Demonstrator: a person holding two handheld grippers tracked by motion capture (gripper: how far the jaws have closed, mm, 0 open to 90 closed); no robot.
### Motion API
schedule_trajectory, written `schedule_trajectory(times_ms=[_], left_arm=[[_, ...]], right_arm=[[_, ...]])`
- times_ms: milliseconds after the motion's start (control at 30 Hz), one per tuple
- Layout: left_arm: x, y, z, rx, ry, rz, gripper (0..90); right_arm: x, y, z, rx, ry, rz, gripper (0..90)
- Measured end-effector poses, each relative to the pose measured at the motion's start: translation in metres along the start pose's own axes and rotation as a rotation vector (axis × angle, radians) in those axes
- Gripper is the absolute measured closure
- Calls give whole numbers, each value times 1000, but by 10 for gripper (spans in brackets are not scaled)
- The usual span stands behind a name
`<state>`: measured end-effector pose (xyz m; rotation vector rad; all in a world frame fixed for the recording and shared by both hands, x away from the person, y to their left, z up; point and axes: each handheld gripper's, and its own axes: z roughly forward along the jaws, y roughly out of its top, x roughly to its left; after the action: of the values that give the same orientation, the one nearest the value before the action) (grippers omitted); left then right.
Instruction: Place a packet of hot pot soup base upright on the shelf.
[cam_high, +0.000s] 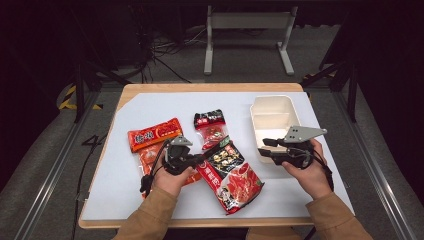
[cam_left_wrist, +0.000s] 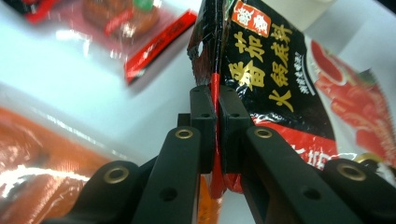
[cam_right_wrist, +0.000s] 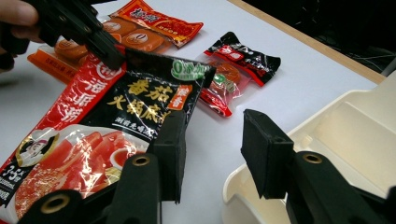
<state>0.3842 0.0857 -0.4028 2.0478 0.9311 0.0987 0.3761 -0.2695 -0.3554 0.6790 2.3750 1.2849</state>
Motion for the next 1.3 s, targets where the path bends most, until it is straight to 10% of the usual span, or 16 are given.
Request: schedule_trajectory(times_ms=[467,733,1300], left_arm=[[-28,22,-36,-157,48,131,876],[-49,30,-53,-221,134,262,877],[-57,34,-65,-272,159,360,877]], right_arm=[[3,11,-18,-67,0,-8,678],[12,31,-25,-52,32,-49,527],[19,66,12,-29,149,-29,421]])
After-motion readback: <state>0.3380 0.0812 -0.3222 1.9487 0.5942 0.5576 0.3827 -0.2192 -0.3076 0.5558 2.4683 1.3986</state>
